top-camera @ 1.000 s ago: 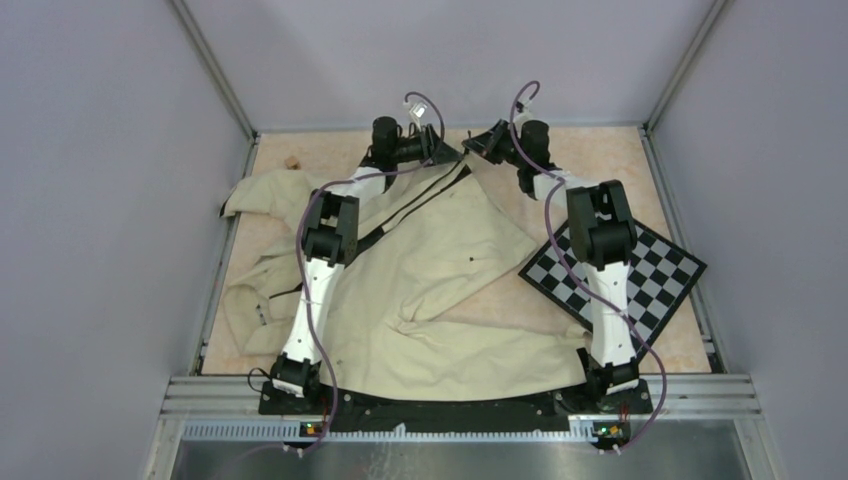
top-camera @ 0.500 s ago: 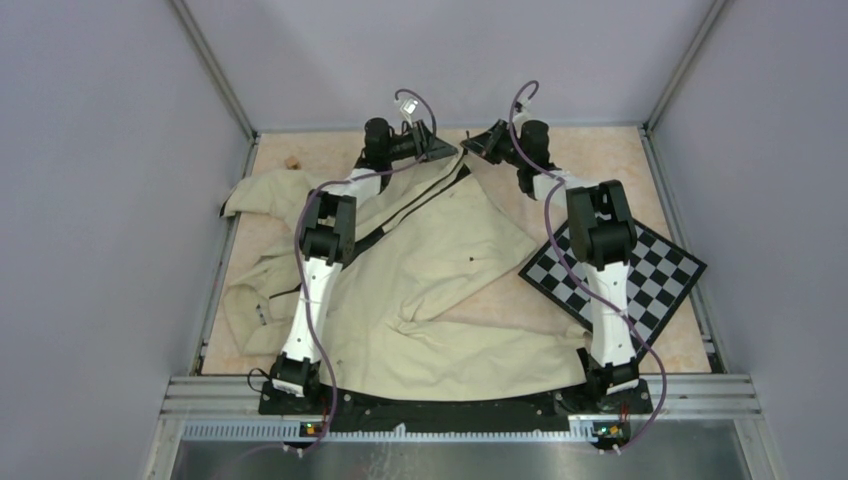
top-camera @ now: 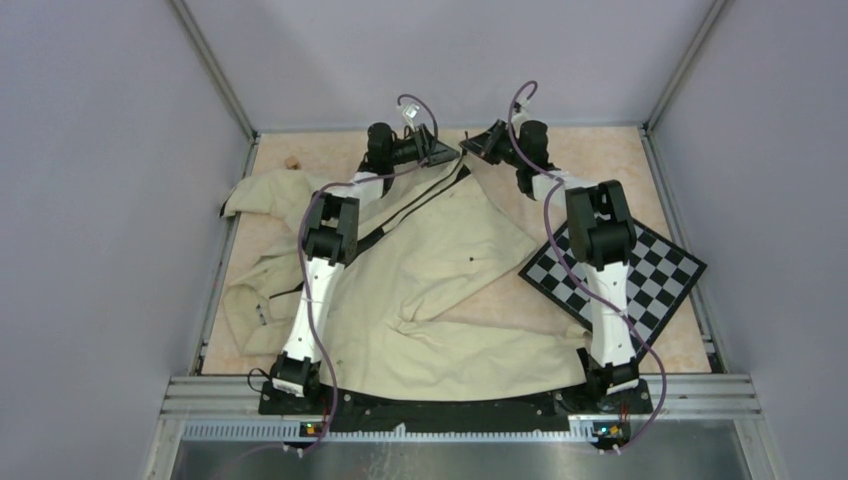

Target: Zip up the jacket

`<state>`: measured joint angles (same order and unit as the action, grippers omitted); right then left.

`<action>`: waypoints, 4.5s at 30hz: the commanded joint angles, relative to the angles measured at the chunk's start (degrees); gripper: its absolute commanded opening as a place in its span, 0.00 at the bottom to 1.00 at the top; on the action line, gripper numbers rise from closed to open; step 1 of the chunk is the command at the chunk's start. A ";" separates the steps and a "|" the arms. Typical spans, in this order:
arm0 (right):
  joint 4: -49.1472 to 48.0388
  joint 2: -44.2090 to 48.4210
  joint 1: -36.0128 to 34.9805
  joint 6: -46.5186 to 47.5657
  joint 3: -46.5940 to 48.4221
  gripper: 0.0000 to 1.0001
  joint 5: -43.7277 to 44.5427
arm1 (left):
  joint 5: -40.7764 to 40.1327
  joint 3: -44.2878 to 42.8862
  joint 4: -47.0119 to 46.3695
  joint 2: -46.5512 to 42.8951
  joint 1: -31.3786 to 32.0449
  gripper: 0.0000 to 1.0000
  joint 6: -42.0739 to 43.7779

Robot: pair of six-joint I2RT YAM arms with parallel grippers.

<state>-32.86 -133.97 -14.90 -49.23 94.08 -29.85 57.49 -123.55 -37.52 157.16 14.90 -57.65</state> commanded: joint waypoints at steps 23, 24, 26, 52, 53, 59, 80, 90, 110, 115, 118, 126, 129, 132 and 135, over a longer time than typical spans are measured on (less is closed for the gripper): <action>2.54 2.73 -0.87 3.31 1.66 0.00 0.74 | 1.89 -3.76 -7.15 1.13 0.84 0.04 -3.30; 4.57 2.88 -0.84 4.68 2.19 0.02 0.86 | 1.92 -3.68 -6.98 1.05 0.84 0.03 -3.20; 9.60 3.43 -0.68 8.38 3.64 0.18 1.46 | 1.79 -3.19 -6.94 0.96 0.75 0.01 -3.32; 11.27 5.34 6.25 20.32 -8.44 0.43 -15.71 | -1.19 -0.30 -8.53 2.27 -0.61 0.00 -9.57; 11.59 4.72 6.26 20.20 -7.82 0.42 -15.77 | -1.08 -0.29 -8.54 2.32 -0.58 0.00 -9.66; 10.68 1.17 6.26 17.93 -4.82 0.36 -17.45 | -0.93 -0.31 -9.44 2.70 -0.48 0.00 -10.78; 9.75 -4.98 4.95 14.39 1.24 0.27 -20.20 | -0.29 -0.60 -11.18 2.89 -0.22 0.00 -12.05; 8.21 -5.24 4.95 13.16 0.95 0.16 -21.16 | -0.15 -0.73 -11.27 3.06 -0.22 0.00 -12.08; -8.49 -0.03 5.92 9.58 -5.02 0.00 -38.12 | 14.36 -3.40 -5.76 1.54 -0.38 0.00 -0.40; -8.40 -0.85 6.02 9.03 -4.24 0.00 -39.97 | 16.59 -3.62 -8.29 1.90 -0.39 0.00 -1.76; -9.40 -1.97 6.03 7.95 -3.47 0.00 -40.41 | 17.33 -4.06 -10.32 2.37 -0.39 0.00 -3.64; -8.44 -2.43 6.00 8.55 -3.11 0.00 -37.01 | 17.22 -4.66 -12.77 3.39 -0.39 0.00 -6.70; -13.55 -1.24 5.70 6.31 -6.17 0.09 -33.20 | 16.73 -4.69 -12.65 3.37 -0.39 0.00 -6.99; -15.62 -1.44 5.62 4.73 -6.73 0.11 -29.57 | 16.32 -4.58 -12.50 3.33 -0.39 0.00 -7.12; -17.10 -1.73 5.65 3.67 -7.71 0.13 -27.48 | 15.76 -4.68 -12.02 3.33 -0.39 0.00 -7.05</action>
<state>-43.79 -137.95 -9.15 -44.18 87.02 -61.41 73.47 -126.02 -46.78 160.05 14.70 -64.60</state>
